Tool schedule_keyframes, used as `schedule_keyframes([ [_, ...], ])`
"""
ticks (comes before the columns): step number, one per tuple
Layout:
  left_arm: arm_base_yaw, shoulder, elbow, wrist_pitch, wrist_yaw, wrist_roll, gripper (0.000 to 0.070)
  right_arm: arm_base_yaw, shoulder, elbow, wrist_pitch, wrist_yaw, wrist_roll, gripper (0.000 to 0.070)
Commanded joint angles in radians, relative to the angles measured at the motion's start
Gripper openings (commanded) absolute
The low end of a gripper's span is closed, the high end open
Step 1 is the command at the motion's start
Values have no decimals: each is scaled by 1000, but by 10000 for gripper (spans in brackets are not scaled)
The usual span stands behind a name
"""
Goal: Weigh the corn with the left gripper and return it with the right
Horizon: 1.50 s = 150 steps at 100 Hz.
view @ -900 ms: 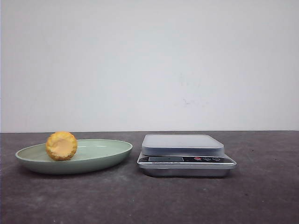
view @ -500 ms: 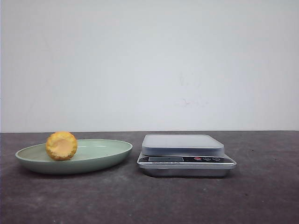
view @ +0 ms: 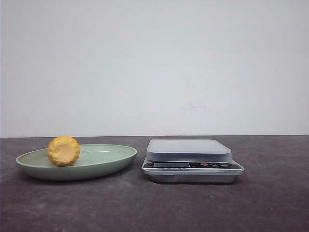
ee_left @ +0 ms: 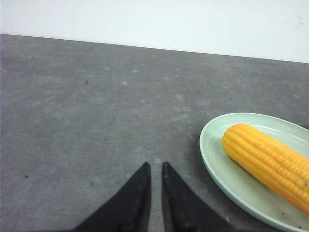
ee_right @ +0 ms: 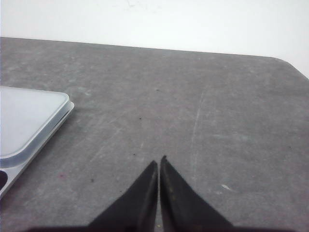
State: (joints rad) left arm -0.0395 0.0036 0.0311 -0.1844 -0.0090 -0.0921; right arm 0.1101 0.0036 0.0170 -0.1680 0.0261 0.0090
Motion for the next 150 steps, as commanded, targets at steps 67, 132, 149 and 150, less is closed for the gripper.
schedule_keyframes([
  [67,1,0,-17,-2,14,-79,0,0,0,-3,14,0,14,1],
  [132,0,219,591,-277,227,-359,10,0,166,492,9,-123,251,1],
  [149,0,464,930,-372,248,-199,10,0,418,818,-177,-208,156,1],
  [150,0,478,945,-374,248,-196,10,0,431,834,-185,-209,150,1],
])
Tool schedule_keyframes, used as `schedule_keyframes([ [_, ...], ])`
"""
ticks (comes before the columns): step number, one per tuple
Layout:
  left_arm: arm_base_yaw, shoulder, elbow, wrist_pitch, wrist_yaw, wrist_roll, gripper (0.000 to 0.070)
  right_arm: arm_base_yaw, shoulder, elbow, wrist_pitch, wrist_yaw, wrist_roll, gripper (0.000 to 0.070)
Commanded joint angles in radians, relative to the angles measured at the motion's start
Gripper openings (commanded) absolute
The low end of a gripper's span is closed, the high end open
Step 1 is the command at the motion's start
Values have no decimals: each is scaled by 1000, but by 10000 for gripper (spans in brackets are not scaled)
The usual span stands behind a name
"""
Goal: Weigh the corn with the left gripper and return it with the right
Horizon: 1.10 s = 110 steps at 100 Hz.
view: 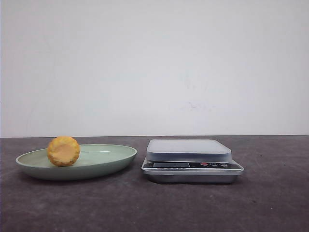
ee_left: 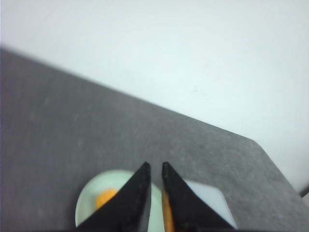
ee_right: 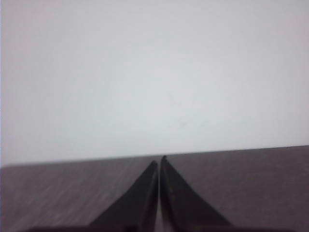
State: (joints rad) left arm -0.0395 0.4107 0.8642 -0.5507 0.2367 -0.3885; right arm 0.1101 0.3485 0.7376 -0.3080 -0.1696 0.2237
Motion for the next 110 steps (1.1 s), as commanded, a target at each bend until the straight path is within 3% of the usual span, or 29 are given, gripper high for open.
schedule_keyframes([
  [1,0,84,127,-10,3,103,10,0,100,127,-53,-14,-71,1],
  [10,0,182,243,-29,16,111,11,0,192,232,-95,-14,-109,1],
  [22,0,275,355,-80,102,111,12,0,259,304,-98,-16,-104,1],
  [26,0,298,381,-95,126,111,46,0,270,315,-97,-18,-100,3],
  [29,0,310,395,-105,142,111,132,0,275,322,-97,-20,-97,35],
  [32,0,319,405,-113,154,111,292,0,278,327,-97,-27,-95,140],
  [37,0,329,412,-125,158,108,661,0,278,329,-98,-45,-89,447],
  [38,0,329,412,-129,158,107,700,0,278,329,-98,-47,-86,514],
  [41,0,330,412,-140,156,108,700,0,278,329,-102,-47,-68,680],
  [42,0,331,412,-145,156,108,700,0,278,329,-106,-47,-63,700],
  [64,0,357,412,-231,157,126,700,0,278,329,-172,-49,-50,700],
  [87,-60,498,412,-247,173,81,700,0,278,329,-183,-68,-47,700],
  [110,-172,778,412,-247,100,55,700,2,301,329,-256,-58,-48,700],
])
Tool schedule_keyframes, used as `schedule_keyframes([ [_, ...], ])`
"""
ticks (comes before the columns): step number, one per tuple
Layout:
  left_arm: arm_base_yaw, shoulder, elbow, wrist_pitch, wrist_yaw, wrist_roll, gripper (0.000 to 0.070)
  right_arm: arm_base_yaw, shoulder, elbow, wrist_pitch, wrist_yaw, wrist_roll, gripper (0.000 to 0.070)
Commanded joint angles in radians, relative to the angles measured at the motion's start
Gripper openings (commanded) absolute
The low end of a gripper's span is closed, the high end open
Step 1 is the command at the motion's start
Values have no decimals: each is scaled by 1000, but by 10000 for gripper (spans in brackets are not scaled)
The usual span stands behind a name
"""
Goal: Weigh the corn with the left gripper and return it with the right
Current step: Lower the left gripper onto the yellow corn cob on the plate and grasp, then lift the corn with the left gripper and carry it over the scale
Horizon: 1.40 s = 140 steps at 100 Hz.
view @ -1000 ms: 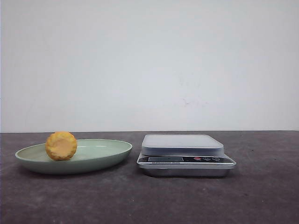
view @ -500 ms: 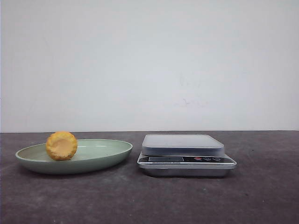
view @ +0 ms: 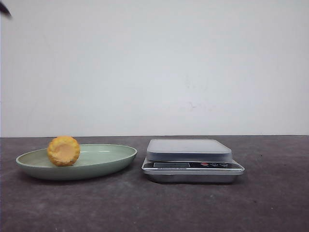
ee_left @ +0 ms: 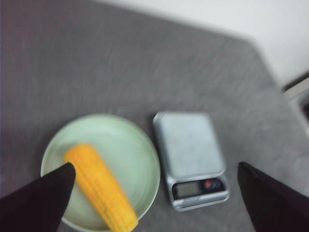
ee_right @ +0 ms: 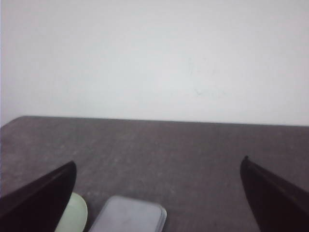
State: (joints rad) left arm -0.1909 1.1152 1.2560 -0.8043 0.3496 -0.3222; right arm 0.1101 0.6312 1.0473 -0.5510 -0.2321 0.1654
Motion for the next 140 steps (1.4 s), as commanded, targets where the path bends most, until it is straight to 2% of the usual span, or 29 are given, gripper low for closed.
schedule_keyframes([
  [1,-26,87,20,8,-14,-12,700,2,19,19,-16,4,11,700],
  [25,-92,409,20,12,-18,-11,700,2,41,19,-74,5,9,700],
  [57,-98,695,20,8,-52,-30,691,2,38,19,-79,42,2,700],
  [62,-98,719,20,13,-55,-32,609,2,38,19,-78,42,2,700],
  [65,-98,731,20,15,-55,-31,502,2,38,19,-78,42,2,700],
  [68,-99,740,20,16,-54,-30,334,2,38,19,-78,42,2,700],
  [72,-101,750,20,16,-53,-23,41,2,39,19,-78,42,2,700],
  [73,-103,752,20,16,-53,-19,0,2,39,19,-78,42,2,700],
  [76,-105,755,20,17,-54,-15,30,2,39,19,-78,42,2,700],
  [79,-105,755,21,21,-53,-10,0,2,39,19,-78,43,2,700],
  [93,-119,737,68,15,-2,21,0,2,39,19,-78,50,2,700],
  [106,-145,679,172,13,72,34,0,2,40,19,-75,49,3,700],
  [112,-162,645,232,22,81,32,0,2,40,19,-75,50,3,700],
  [129,-225,583,387,163,77,21,1,2,40,19,-70,50,3,700],
  [140,-264,582,456,260,69,-22,3,2,40,19,-70,49,3,700],
])
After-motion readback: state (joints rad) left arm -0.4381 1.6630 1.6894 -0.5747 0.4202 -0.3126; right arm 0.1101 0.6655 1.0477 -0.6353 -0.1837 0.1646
